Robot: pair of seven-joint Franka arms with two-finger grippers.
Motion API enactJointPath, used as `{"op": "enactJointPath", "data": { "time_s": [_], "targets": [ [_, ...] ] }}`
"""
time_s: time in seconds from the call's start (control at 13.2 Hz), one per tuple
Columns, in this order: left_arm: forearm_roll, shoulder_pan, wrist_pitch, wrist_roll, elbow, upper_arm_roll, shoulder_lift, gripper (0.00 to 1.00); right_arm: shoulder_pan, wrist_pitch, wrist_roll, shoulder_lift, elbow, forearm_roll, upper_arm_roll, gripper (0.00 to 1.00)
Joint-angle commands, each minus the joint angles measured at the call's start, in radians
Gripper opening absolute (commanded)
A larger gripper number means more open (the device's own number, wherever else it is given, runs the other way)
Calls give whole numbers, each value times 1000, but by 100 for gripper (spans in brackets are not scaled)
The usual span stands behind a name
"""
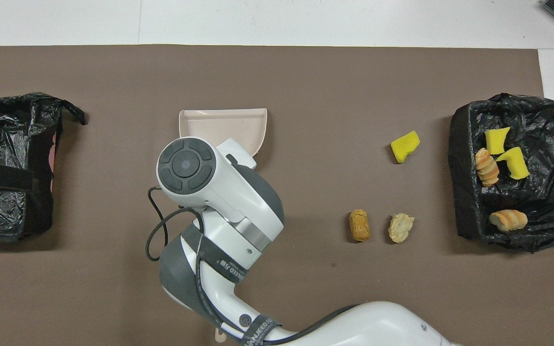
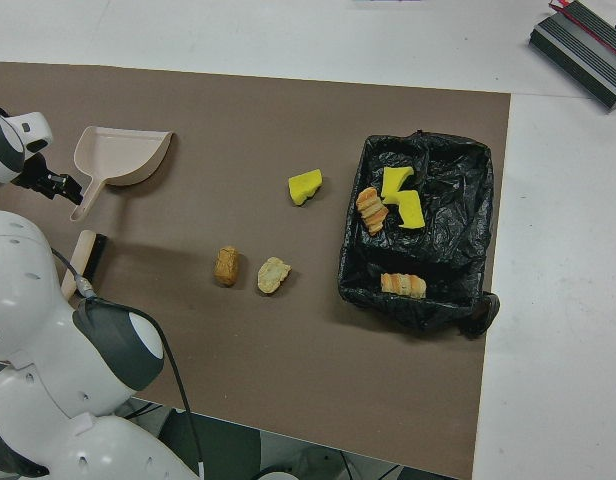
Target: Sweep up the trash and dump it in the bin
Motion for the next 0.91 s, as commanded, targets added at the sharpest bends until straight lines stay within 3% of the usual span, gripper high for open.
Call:
{"op": "enactJointPath", "data": {
  "time_s": [0.0,0.61,0.84],
  "targets": [
    [14,13,-16,9,6,-8,-8,100,36,31,74,-150,-244,22,2,69],
    [14,13,-16,9,6,-8,-8,100,145,229,139,-400,-711,233,2,69],
    [9,-4,-16,6,6,-31,-8,100,194,296,139,-420,-786,292,2,68]
  ]
}}
